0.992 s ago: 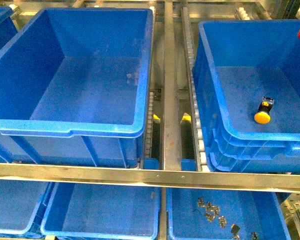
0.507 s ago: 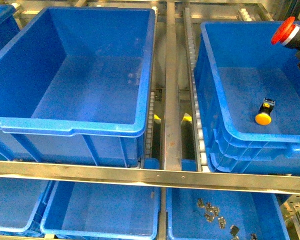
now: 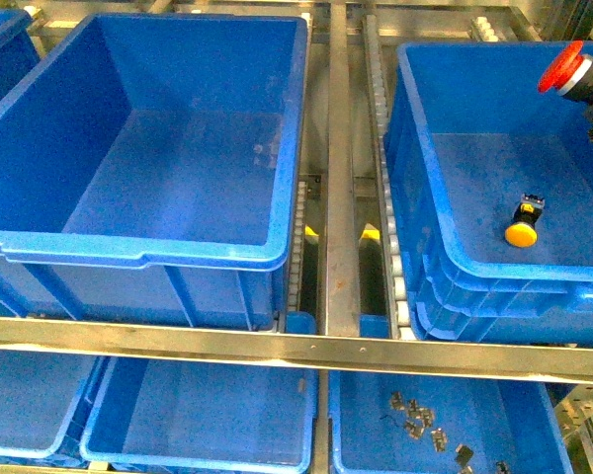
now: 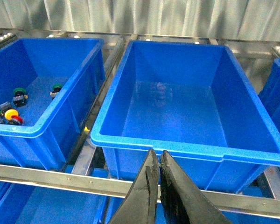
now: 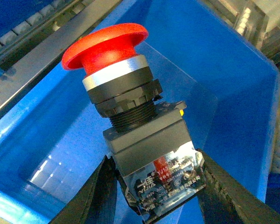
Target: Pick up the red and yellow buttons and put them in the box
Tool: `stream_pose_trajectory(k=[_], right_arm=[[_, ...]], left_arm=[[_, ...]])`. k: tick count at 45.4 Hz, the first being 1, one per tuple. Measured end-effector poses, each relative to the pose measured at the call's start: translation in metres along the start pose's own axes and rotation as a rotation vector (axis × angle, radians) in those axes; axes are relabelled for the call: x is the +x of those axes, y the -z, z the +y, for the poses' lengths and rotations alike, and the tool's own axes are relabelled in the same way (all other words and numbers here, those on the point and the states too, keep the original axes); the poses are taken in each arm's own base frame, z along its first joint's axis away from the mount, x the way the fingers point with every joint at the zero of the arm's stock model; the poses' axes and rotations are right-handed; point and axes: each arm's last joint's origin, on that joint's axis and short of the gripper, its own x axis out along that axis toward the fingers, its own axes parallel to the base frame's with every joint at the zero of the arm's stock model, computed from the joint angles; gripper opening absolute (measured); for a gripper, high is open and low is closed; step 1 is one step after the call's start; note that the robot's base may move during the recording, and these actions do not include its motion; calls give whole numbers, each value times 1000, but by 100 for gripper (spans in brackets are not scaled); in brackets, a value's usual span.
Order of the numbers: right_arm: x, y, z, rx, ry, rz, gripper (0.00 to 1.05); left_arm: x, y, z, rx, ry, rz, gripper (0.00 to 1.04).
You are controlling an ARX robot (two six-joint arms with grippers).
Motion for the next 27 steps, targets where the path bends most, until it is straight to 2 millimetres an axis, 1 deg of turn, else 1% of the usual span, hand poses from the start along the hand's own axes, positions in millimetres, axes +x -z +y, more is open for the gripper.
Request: stream_pose_trajectory(k=[2,4,11,12,15,19,22,27], right_arm=[[1,1,-1,4,2,4,39],[1,2,-2,8,6,5,39],[7,10,-9,60,32,27,39],[7,11,-10,66,34,29,39],[14,16,-15,105,48,44,39],[26,22,-21,141,64,68,39],[43,24,-28,183,71,83,39],[69,20,-36,219,84,88,39]], left_arm=[[0,0,0,-1,0,0,3],[0,0,0,0,0,0,8],[0,0,0,0,0,0,31],[0,0,0,0,0,0,33],[0,0,0,0,0,0,44],[0,0,0,0,0,0,58],[0,0,0,0,0,0,72],[0,0,0,0,0,0,88]])
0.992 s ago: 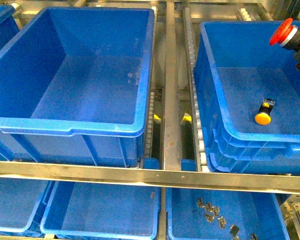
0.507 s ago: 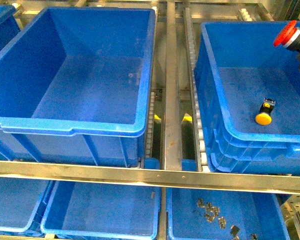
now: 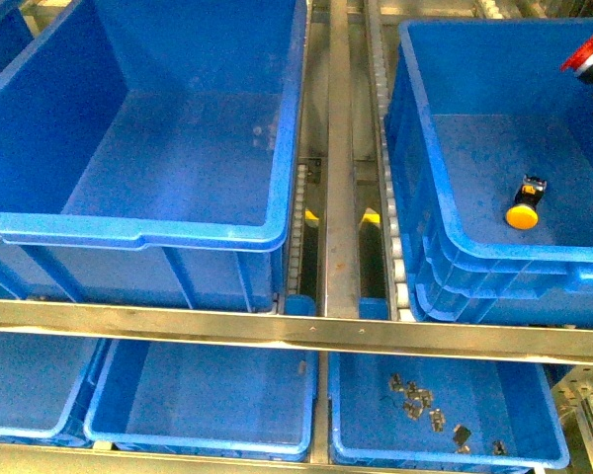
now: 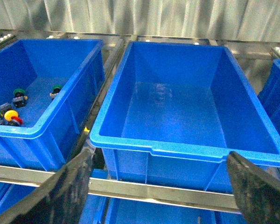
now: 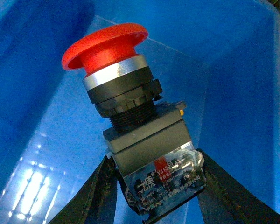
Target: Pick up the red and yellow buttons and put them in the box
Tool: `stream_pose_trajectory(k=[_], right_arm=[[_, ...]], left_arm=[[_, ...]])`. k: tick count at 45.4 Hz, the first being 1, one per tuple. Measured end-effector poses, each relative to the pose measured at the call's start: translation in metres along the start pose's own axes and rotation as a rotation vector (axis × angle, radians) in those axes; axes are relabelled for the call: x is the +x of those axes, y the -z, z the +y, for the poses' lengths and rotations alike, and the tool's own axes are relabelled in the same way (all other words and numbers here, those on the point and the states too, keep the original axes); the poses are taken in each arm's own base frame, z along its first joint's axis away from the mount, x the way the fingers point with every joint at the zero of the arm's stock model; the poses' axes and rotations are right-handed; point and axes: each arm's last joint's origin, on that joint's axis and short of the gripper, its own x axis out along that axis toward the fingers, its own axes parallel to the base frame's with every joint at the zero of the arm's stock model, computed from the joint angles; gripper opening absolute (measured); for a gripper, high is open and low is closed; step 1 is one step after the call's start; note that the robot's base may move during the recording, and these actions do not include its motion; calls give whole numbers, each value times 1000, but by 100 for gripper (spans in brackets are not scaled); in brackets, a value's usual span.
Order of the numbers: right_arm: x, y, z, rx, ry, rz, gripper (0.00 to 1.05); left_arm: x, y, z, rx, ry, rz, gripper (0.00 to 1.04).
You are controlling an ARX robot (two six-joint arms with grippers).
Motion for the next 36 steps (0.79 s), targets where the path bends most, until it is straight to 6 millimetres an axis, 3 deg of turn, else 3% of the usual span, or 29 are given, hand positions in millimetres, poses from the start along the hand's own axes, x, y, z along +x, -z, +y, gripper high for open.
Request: stream_pose_trajectory(k=[3,22,36], right_arm=[[19,-7,-3,30,3,7,39],[152,-38,-15,406,121,131,39],[203,-40,-11,413,179,197,39]], left_arm=[[0,0,0,0,0,0,98],[0,0,0,2,0,0,97],[0,0,0,2,0,0,97]])
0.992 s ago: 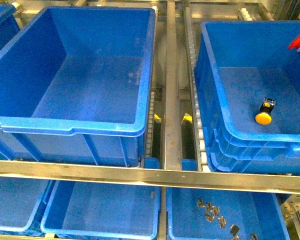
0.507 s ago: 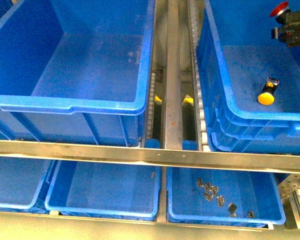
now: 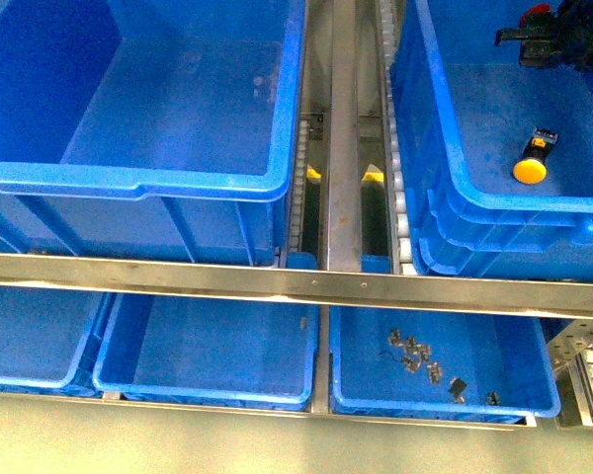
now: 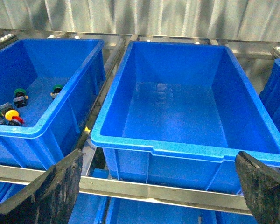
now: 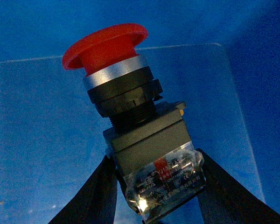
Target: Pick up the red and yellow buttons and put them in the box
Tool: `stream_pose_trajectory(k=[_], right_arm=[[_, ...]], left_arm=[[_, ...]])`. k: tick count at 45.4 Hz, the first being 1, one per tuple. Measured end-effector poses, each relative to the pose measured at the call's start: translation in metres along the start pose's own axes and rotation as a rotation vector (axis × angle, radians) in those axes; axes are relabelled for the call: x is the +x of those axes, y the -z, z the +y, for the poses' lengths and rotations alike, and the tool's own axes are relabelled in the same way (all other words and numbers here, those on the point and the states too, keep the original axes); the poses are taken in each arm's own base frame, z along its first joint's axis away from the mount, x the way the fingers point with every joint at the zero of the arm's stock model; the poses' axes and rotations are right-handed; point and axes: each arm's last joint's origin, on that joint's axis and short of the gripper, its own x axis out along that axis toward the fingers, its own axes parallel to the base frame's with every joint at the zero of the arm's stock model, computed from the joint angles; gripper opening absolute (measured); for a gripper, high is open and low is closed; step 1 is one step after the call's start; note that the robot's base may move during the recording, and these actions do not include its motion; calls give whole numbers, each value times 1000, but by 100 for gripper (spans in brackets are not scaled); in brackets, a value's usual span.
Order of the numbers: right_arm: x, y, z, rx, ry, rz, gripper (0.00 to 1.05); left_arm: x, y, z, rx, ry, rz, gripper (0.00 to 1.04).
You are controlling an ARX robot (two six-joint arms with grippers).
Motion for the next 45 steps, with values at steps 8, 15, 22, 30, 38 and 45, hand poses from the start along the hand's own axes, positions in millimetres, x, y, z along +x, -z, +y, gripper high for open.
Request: stream_pose_trajectory(k=[8,15,22,30,38,45], right_arm=[[12,6,3,-33,32,20,39],[21,17,4,-59,70,51,39],[28,26,5,-68,82,72,47],[21,35,0,-60,108,38,82],[-19,29,-20,-65,58,-68,97],[-110,28,-54,-20,-46,-204,97]], left_arm=[[0,0,0,0,0,0,97],[0,0,0,0,0,0,97],[0,0,0,0,0,0,97],[0,0,0,0,0,0,97],[0,0,0,0,0,0,97],[0,0,0,0,0,0,97]])
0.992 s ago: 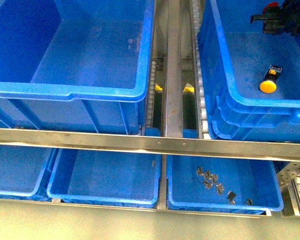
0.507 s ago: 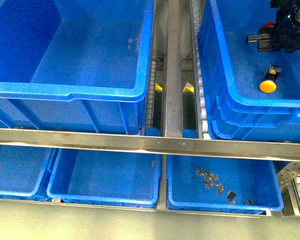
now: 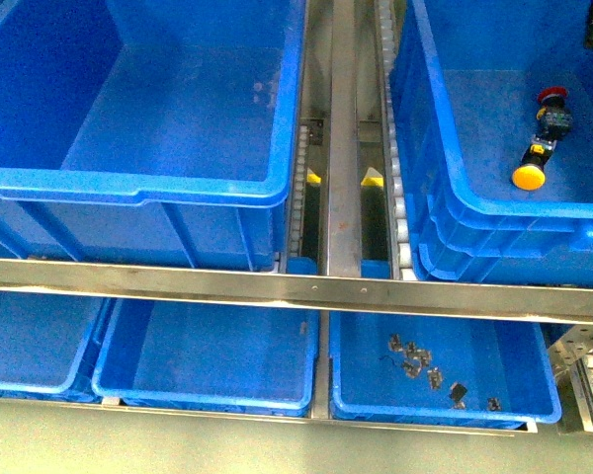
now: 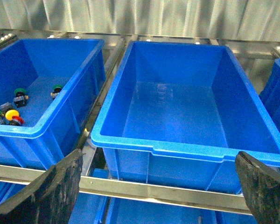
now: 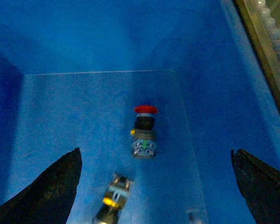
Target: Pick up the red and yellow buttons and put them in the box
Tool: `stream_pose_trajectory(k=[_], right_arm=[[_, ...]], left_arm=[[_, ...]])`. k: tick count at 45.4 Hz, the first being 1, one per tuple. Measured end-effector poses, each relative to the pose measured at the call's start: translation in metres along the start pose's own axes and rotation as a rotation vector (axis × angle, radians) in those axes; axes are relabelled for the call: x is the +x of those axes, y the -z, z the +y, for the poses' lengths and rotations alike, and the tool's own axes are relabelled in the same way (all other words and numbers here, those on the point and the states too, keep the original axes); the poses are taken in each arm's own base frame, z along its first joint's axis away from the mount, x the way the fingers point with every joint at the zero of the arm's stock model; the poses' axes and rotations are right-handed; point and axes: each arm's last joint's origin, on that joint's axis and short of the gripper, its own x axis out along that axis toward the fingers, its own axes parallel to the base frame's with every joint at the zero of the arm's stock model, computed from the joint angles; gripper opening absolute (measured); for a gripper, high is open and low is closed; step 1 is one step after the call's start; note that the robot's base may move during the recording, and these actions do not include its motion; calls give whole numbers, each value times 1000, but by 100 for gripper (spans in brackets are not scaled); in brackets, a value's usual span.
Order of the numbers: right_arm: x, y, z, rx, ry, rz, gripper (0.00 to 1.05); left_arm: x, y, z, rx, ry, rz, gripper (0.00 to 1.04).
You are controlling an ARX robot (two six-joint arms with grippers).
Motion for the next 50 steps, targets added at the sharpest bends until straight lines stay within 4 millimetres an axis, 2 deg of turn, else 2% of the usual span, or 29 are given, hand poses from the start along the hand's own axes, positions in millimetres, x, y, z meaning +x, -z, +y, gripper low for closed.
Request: stream_pose_trajectory(k=[4,8,11,14,18,21,23,27,32,36,40,46,50], right_arm=[[-64,12,-10,56,-84,-5,97],[-134,41,-17,168,-119,69,97],[-169,57,-20,214,-102,94,97],[-176,57,-22,230,-101,56,96],[-179,62,-20,176,-174,-150,84],[-194,77,-14,128,-193,-305,68],[-205,80,-13,115,-190,-361,58],[-222,84,-13,108,-170,-398,40],[-238,98,-9,99,-183,-383,15],[-247,104,-6,96,-170,-382,2],[-259,109,0,95,-176,-387,3],[-269,128,0,93,-179,-373,3],[-278,130,-2,94,-180,-382,3]], left_arm=[[0,0,0,0,0,0,97],[0,0,0,0,0,0,97],[0,0,0,0,0,0,97],[0,0,0,0,0,0,97],[0,0,0,0,0,0,97],[0,0,0,0,0,0,97],[0,0,0,1,1,0,97],[0,0,0,1,0,0,97],[0,0,0,1,0,0,97],[0,0,0,1,0,0,97],[0,0,0,1,1,0,97],[0,0,0,1,0,0,97],[0,0,0,1,0,0,97]])
